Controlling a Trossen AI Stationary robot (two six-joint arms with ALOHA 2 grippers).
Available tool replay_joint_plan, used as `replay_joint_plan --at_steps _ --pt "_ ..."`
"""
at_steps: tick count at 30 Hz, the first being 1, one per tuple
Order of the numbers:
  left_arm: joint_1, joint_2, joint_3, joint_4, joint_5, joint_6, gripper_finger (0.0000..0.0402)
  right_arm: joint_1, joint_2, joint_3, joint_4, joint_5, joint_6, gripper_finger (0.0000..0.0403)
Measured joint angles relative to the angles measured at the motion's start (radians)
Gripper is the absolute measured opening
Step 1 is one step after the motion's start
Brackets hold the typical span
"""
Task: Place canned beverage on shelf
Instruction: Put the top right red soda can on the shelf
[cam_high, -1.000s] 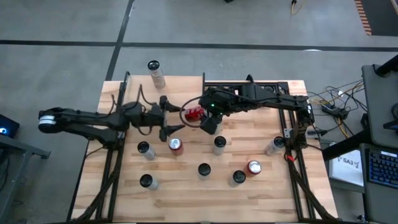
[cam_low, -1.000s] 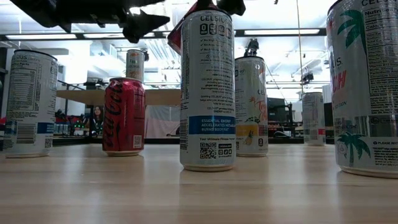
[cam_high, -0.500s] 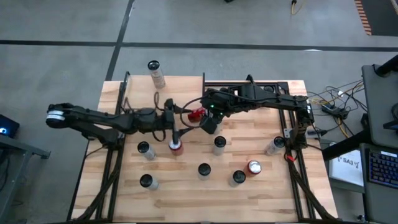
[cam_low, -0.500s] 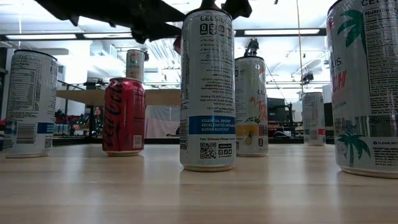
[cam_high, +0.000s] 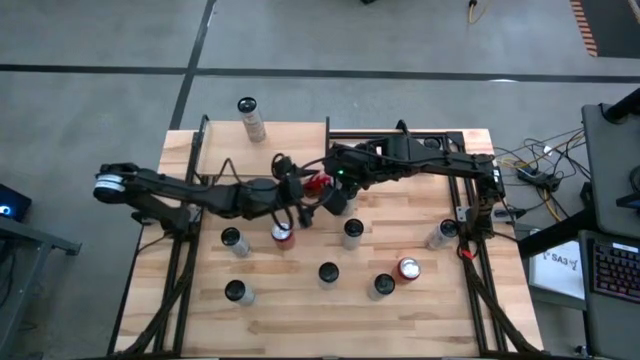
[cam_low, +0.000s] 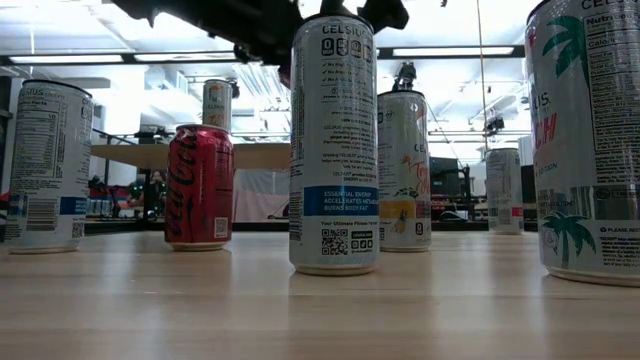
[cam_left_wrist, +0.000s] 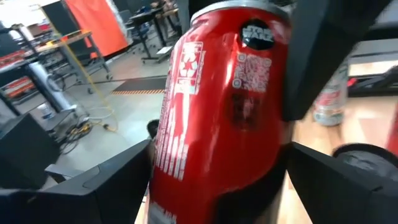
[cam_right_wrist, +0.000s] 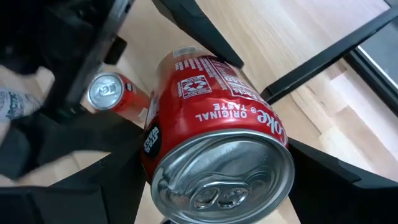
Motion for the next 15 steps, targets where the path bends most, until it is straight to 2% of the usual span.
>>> replay_joint_plan --at_steps 5,10,12,15 --pt "-0.001 0.032 0.03 -0.015 -0.013 0.003 0.0335 0.0 0.0 0.0 -0.003 -0.002 0.008 0.0301" --pt "-0.003 0.029 0.03 -0.021 -0.013 0.006 0.0292 0.0 0.0 -0.001 0.003 -0.003 -0.002 0.0301" --pt "-0.003 0.029 0.03 -0.02 -0.016 0.005 0.0289 0.0 0.0 -0.001 0.007 -0.001 -0.008 0.0302" --pt "-0.003 0.028 0.029 -0.018 -0.019 -0.007 0.0289 0.0 0.0 -0.001 0.014 0.002 -0.017 0.0331"
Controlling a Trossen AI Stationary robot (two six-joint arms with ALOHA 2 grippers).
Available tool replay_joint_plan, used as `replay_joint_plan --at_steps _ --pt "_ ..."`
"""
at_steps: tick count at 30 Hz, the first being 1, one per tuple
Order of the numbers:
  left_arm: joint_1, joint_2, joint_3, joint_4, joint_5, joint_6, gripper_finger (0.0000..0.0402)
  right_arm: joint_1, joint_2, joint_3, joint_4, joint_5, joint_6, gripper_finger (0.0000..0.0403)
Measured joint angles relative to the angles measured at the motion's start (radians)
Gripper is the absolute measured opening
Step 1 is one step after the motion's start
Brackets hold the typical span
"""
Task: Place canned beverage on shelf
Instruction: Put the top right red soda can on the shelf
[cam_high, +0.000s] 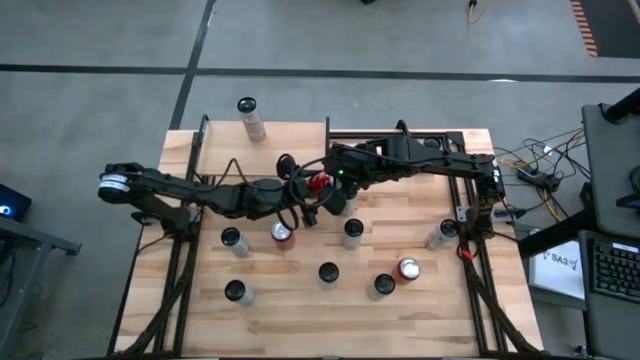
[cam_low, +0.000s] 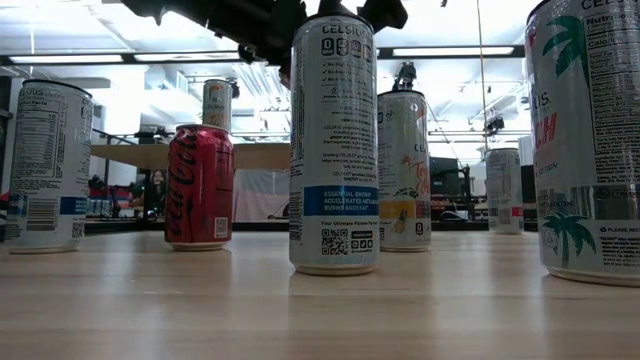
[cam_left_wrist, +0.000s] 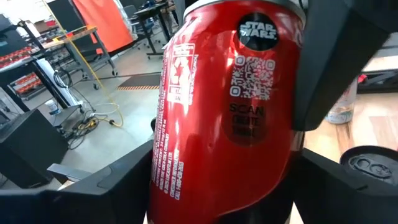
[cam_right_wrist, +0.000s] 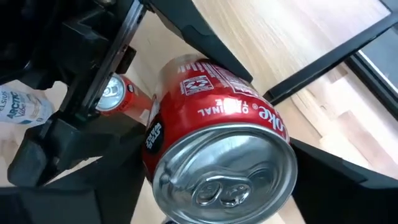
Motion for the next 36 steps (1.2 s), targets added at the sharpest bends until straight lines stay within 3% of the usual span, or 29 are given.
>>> replay_joint_plan --at_steps 4,12,19,28,36 --pt "-0.001 0.0 -0.003 -0.016 -0.004 0.007 0.0289 0.0 -0.002 0.007 0.023 0.007 -0.004 0.0368" --pt "0.0 -0.066 -0.044 -0.018 -0.012 0.02 0.0289 0.0 -0.007 0.11 -0.024 0.033 -0.09 0.0377" --pt "0.027 -0.338 -0.193 -0.005 -0.064 0.043 0.0289 0.0 -0.046 0.162 -0.13 0.214 -0.15 0.0378" --pt "0.081 -0.681 -0.454 0.018 -0.179 -0.057 0.0289 0.0 -0.069 0.108 -0.096 0.283 -0.274 0.0379" --pt "0.094 -0.845 -0.551 0.063 -0.313 -0.093 0.0289 -0.005 -0.073 -0.033 0.02 0.287 -0.306 0.0379"
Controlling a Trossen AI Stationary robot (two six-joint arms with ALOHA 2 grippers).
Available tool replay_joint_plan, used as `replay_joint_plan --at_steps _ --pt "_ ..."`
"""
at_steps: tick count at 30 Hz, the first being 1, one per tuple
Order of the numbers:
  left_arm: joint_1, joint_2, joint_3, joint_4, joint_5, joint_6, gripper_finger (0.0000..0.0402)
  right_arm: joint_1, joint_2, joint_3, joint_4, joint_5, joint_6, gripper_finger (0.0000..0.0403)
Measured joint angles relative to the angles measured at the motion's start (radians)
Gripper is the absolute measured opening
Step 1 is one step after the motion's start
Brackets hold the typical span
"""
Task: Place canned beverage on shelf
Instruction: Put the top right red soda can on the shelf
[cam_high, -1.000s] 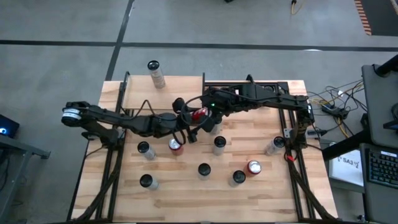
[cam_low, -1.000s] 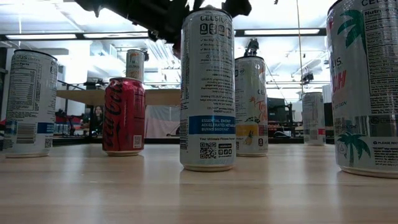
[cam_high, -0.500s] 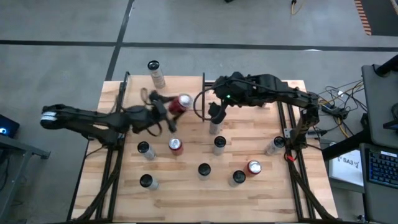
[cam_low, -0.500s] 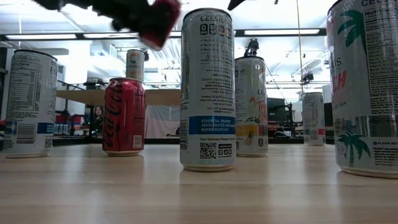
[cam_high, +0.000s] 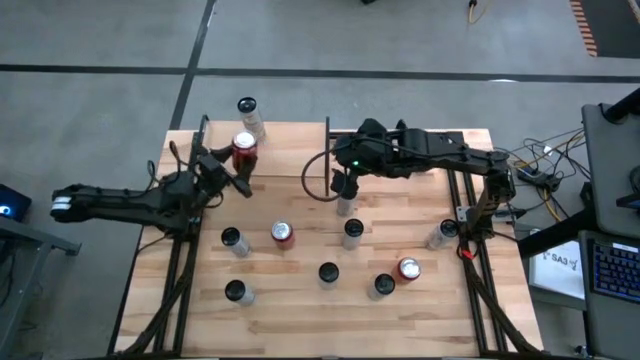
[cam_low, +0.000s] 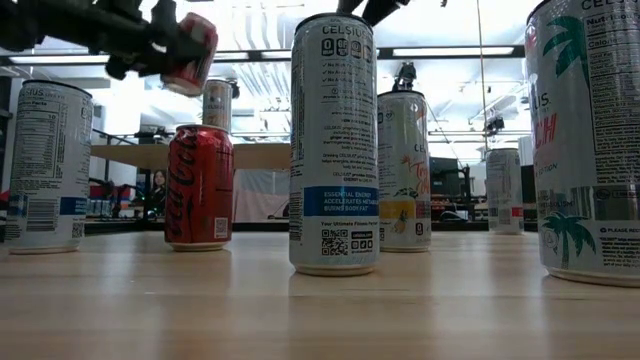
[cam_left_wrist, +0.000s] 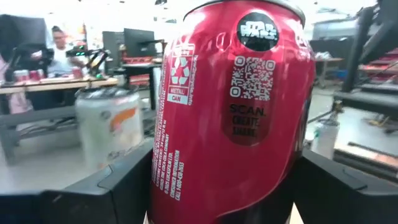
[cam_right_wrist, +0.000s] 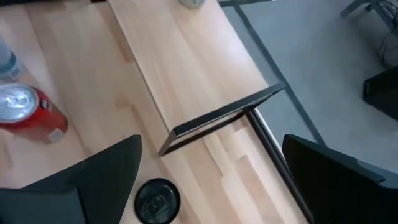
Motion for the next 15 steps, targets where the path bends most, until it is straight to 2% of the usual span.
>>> replay_joint_plan --at_steps 7,15 --pt "0.053 -0.041 -0.055 -0.005 -0.07 -0.016 0.0289 0.001 -0.002 -0.094 0.095 0.0 0.002 0.0379" --pt "0.112 -0.053 -0.1 -0.004 -0.117 -0.009 0.0289 0.003 -0.003 -0.118 0.157 0.0 0.002 0.0379"
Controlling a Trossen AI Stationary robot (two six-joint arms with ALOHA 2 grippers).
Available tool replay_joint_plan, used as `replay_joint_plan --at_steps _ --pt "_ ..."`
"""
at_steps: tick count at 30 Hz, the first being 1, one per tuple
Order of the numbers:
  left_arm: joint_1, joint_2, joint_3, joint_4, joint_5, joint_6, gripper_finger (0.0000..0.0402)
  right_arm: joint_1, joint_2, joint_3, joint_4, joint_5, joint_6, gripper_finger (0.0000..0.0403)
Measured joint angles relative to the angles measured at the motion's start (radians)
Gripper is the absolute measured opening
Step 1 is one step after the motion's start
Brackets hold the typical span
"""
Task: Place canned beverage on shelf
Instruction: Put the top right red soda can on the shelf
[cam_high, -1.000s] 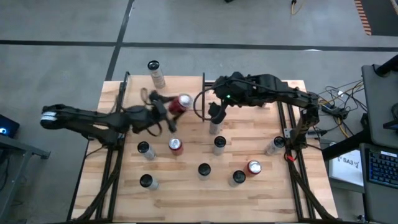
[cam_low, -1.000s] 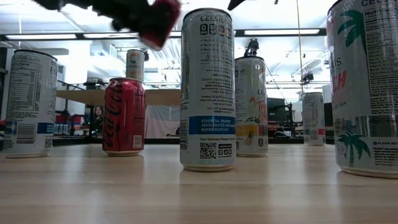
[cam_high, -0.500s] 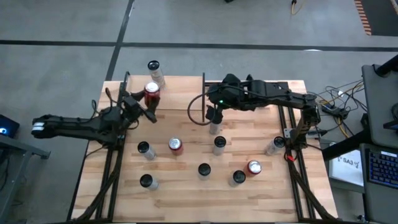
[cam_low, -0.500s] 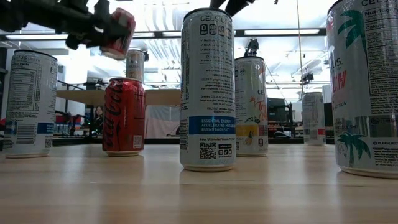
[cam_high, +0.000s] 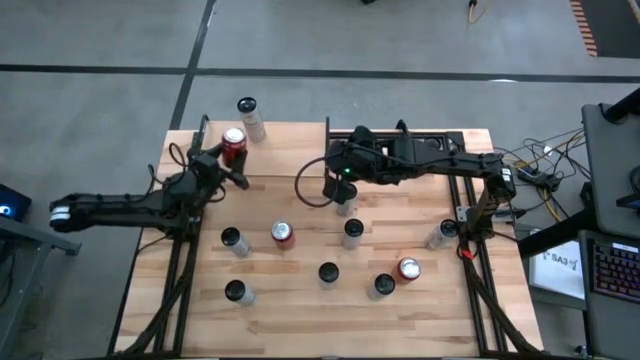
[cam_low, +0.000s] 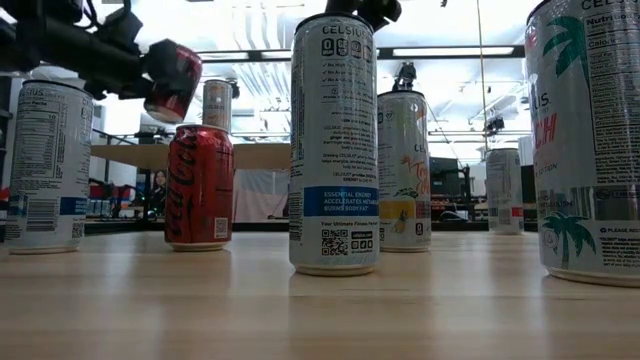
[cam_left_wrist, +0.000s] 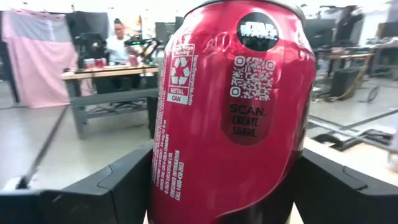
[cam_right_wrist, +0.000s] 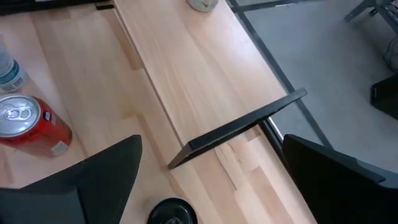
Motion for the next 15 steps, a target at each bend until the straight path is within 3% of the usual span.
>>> replay_joint_plan --at_steps 10,15 --pt "0.066 -0.031 -0.015 -0.053 -0.058 0.03 0.0289 0.002 0.0 -0.002 0.025 0.0 0.014 0.0379" --pt "0.066 -0.033 -0.016 -0.138 -0.055 -0.074 0.0289 0.002 0.0 -0.002 0.028 0.0 0.017 0.0379"
